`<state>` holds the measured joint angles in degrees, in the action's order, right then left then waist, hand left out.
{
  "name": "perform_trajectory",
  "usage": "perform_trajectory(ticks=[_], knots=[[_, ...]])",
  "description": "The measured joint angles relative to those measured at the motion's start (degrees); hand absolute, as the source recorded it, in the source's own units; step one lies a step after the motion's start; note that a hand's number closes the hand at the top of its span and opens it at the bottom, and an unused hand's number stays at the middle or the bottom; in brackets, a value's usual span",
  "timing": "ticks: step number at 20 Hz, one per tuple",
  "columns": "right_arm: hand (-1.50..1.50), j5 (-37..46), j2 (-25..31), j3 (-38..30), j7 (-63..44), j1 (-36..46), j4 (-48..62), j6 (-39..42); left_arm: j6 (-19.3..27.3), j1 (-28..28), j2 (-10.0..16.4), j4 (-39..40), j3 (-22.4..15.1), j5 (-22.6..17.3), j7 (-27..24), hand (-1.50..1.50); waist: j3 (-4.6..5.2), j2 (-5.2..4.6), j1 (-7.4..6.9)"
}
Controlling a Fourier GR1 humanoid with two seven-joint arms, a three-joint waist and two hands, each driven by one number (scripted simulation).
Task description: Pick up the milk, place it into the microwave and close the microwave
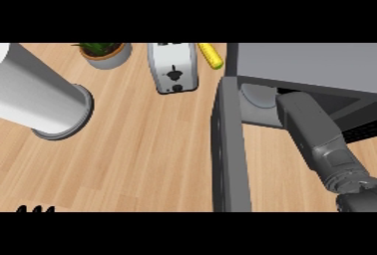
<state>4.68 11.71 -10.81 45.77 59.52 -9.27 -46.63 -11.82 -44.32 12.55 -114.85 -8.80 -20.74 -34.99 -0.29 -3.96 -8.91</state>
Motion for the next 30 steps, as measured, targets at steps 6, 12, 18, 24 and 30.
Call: perform_trajectory(ticks=[6,12,18,24,30], knots=[[-1.50,5.5,3.9,4.2,-12.5,-4.6,6.9,-11.3,-0.1,0.7,0.3,-0.2,0.0,0.7,-0.2,-1.50,0.60,-1.21,-1.17],[-1.50,11.0,1.8,9.4,-16.4,-3.2,7.9,-11.6,-0.1,2.2,0.5,0.4,0.1,1.0,0.3,-1.50,0.29,-0.85,-2.38],[-1.50,13.1,-1.5,11.6,-14.6,-0.6,8.0,-5.9,0.1,3.1,0.2,1.9,0.1,1.5,0.3,-1.50,-0.02,-0.52,-2.34],[-1.50,13.8,-3.9,12.2,-13.6,0.5,8.1,-1.1,0.6,4.2,-0.1,2.0,0.3,1.7,0.4,-1.50,-0.03,-0.45,-1.64],[-1.50,11.9,-4.7,9.9,-11.1,-0.2,6.6,3.5,0.2,3.3,0.0,1.6,0.3,1.7,-0.2,-1.50,-0.06,-0.41,-0.27]])
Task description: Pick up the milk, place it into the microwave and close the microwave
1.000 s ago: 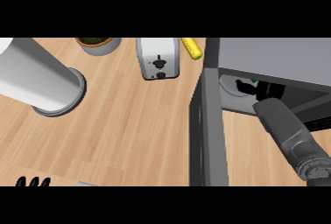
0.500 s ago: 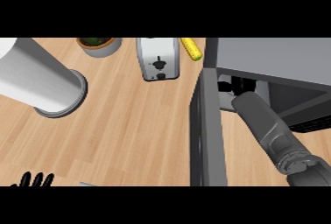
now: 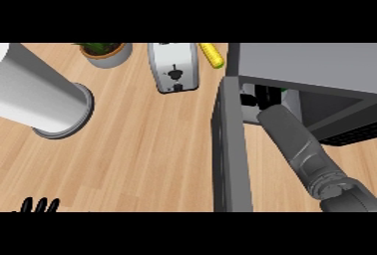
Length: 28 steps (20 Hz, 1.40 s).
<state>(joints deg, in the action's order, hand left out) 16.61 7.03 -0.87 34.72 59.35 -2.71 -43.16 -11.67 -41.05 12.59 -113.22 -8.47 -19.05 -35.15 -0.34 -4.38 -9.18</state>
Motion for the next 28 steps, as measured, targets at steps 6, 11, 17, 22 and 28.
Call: perform_trajectory(ticks=[6,11,17,22,28], knots=[[-1.50,-3.9,-1.1,-4.3,5.1,-2.7,-2.5,6.6,-0.1,-0.8,0.0,-0.3,-0.2,0.4,-0.3,-1.50,0.00,0.46,1.97],[-1.50,-8.2,-1.9,-8.4,10.5,-6.1,-4.3,15.0,-0.4,-2.1,0.4,-1.1,0.3,0.2,-0.6,-1.50,-0.01,1.35,3.30],[-1.50,-11.4,-3.3,-11.3,16.4,-10.3,-4.9,22.8,0.9,-3.9,-0.4,-3.4,-0.6,0.9,0.4,-1.50,0.04,2.34,4.60],[-1.50,-12.2,-4.5,-12.2,20.7,-14.2,-5.3,26.1,0.9,-4.3,-0.5,-2.8,-0.1,0.7,0.8,-1.50,0.13,3.01,5.80],[-1.50,-12.7,-4.3,-12.2,23.6,-18.1,-6.4,32.1,1.1,-6.0,-1.1,-3.1,-1.4,2.7,0.9,-1.50,0.21,3.73,7.21]])
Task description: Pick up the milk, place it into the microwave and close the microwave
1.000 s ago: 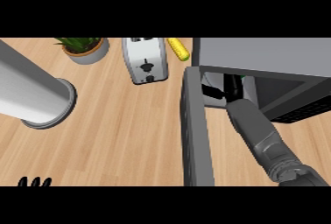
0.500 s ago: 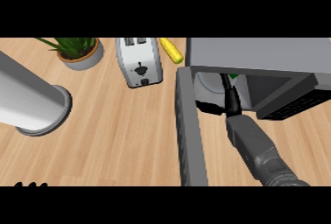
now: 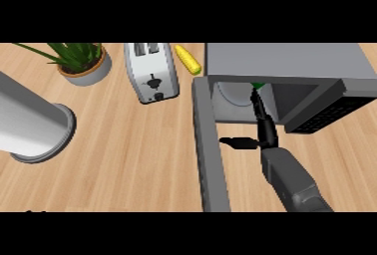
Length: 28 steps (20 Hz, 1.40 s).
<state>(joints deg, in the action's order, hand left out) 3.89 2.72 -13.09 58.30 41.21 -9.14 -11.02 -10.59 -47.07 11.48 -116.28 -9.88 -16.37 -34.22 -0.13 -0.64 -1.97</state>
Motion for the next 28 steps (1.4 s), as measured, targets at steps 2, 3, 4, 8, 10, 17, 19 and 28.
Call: perform_trajectory(ticks=[2,3,4,8,10,17,19,28], knots=[[-1.50,0.0,0.7,0.4,0.2,-1.3,-0.7,3.3,-0.2,0.1,0.2,0.4,-0.1,0.6,0.2,-1.50,0.03,0.21,0.49],[-1.50,0.1,0.6,0.7,0.3,-2.1,-1.0,4.4,-0.2,-0.1,0.2,0.4,-0.5,1.2,0.2,-1.50,0.05,0.30,0.66],[-1.50,0.4,1.0,1.2,0.6,-3.3,-1.2,5.6,-0.4,-0.1,0.4,0.5,-0.5,1.4,0.3,-1.50,0.06,0.35,0.79],[-1.50,0.8,1.9,2.6,0.6,-8.0,-4.3,7.9,0.5,0.4,-0.2,0.5,-2.3,3.9,1.5,-1.50,0.10,0.65,1.59],[-1.50,0.4,3.3,2.7,0.2,-10.0,-6.7,9.4,0.9,1.3,-0.8,1.1,-3.2,4.4,2.5,-1.50,0.12,0.74,1.92],[1.50,-1.5,6.6,2.5,0.0,-17.6,-14.2,12.5,-0.3,6.9,-0.4,3.6,-6.4,6.7,6.3,-1.50,0.16,0.83,2.59],[1.50,-2.0,7.9,2.5,0.4,-20.4,-16.1,13.6,-0.3,9.2,-0.3,4.7,-7.9,8.6,8.3,-1.50,0.16,0.83,2.81],[-1.50,-7.0,14.5,-0.2,-1.3,-28.4,-22.5,19.9,1.1,21.5,-2.8,12.3,-13.6,17.7,13.3,1.50,0.14,0.72,2.57]])
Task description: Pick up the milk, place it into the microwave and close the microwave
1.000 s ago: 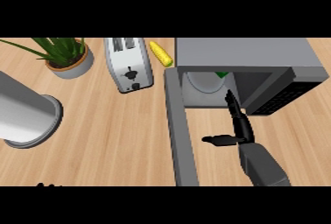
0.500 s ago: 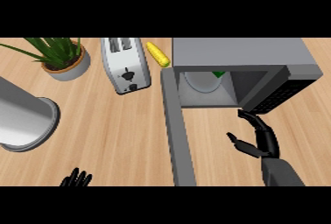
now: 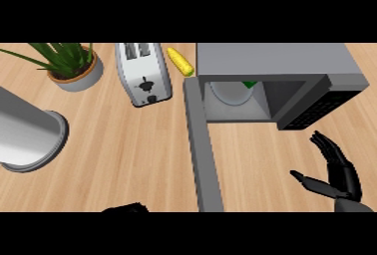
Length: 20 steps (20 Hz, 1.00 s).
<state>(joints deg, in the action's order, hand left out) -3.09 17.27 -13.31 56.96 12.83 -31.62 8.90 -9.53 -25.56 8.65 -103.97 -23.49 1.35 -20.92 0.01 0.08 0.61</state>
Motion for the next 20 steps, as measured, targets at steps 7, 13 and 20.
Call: perform_trajectory(ticks=[7,13,20], knots=[[-1.50,-4.0,4.1,-2.1,-1.6,-5.1,-3.5,3.2,6.3,9.4,-5.9,7.2,-1.2,4.6,3.3,1.50,0.01,-0.05,-0.22],[-1.50,-5.8,7.0,-2.7,-1.9,-7.3,-3.9,5.4,5.6,18.1,-6.8,14.4,-2.2,8.4,7.2,1.50,-0.05,-0.15,0.04],[-1.50,-7.4,9.4,-2.2,-3.4,-8.3,-5.7,7.5,-0.6,27.9,-8.0,25.2,-7.5,9.0,15.7,1.50,-0.07,-0.25,0.74]])
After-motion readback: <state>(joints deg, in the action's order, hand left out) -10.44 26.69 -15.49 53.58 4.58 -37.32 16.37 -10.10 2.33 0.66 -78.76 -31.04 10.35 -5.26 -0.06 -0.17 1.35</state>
